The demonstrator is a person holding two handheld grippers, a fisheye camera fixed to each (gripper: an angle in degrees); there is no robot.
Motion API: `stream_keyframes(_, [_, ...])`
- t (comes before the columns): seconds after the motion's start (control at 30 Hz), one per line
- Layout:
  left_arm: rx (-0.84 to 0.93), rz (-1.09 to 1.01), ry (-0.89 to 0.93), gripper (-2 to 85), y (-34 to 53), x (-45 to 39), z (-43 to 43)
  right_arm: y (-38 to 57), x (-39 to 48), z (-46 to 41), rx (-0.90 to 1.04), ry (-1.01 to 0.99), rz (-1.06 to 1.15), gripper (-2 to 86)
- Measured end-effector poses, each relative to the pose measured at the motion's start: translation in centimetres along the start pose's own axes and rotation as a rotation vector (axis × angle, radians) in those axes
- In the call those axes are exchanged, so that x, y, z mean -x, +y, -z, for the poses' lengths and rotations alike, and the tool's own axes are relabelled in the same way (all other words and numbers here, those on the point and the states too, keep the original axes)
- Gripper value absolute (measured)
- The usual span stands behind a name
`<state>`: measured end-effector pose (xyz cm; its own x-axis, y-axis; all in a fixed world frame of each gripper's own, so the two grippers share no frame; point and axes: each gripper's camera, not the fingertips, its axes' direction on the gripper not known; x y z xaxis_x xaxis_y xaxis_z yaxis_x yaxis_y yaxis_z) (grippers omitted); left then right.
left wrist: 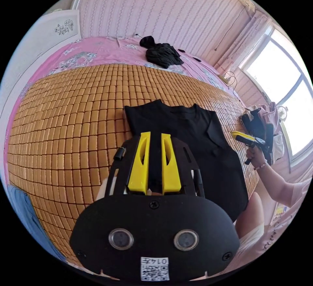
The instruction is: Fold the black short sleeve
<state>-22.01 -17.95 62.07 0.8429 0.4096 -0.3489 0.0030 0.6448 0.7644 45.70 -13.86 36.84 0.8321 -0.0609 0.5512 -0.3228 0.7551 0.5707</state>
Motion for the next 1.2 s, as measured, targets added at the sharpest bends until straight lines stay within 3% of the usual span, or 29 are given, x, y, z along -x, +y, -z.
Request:
stream_keyframes(0.27, [0.030,0.060,-0.054,8.6,-3.1,4.1,-1.8,-7.5,0.2,-5.0,0.131,0.089,-0.026,6.7])
stream_keyframes(0.43, [0.110,0.091,0.060,0.1,-4.8,6.0,-2.9,-8.9,-1.3,-4.6,0.162,0.058,-0.119,1.9])
stream_keyframes(0.83, [-0.141,-0.032,0.187,-0.9,-5.5,4.1,9.4,-6.7,-2.8,10.4,-0.126,-0.294,-0.116,0.8])
stream_keyframes(1.0, [-0.125,-0.157,0.317,-0.7,4.2,4.0,16.7,2.8,-0.4,16.0,-0.075,-0.400,0.054,0.9])
stream_keyframes(1.1, [0.014,-0.044,0.369,-0.1,13.2,5.8,17.8,11.0,1.1,15.1,0.154,-0.482,0.103,1.1])
stream_keyframes(1.2, [0.150,0.103,0.287,0.6,21.6,7.8,17.8,18.6,1.6,12.1,0.372,-0.410,-0.024,1.3])
